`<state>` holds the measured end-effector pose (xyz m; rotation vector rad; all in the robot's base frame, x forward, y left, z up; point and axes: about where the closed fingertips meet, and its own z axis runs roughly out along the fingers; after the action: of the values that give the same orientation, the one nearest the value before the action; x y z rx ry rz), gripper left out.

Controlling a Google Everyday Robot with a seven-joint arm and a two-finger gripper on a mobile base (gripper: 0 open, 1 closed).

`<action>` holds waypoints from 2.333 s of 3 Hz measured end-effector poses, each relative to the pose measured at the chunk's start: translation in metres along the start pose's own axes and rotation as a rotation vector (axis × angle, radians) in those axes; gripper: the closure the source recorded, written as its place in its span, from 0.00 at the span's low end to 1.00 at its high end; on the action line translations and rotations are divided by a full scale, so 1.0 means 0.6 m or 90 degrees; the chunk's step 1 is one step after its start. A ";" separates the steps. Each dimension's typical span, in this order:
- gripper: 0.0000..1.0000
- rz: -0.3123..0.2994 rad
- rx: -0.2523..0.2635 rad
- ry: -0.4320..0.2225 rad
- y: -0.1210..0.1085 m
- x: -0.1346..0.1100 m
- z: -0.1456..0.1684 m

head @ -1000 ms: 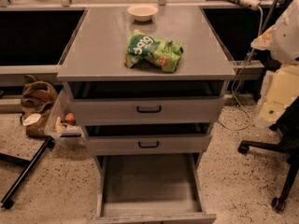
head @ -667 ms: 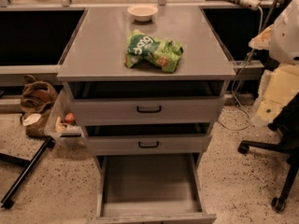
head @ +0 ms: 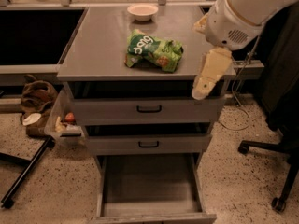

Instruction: Place green rice chip bag into bottom drawer

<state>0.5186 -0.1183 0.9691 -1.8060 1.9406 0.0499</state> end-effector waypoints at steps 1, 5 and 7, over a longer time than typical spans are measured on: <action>0.00 -0.008 0.010 -0.037 -0.065 -0.076 0.076; 0.00 0.096 0.034 -0.020 -0.222 -0.125 0.268; 0.00 0.151 0.089 0.035 -0.334 -0.046 0.293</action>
Offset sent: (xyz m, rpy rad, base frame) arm 0.1780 0.1384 -0.0776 0.1370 0.0361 -0.1338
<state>0.7652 -0.0569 0.8833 -1.4959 2.1323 -0.0556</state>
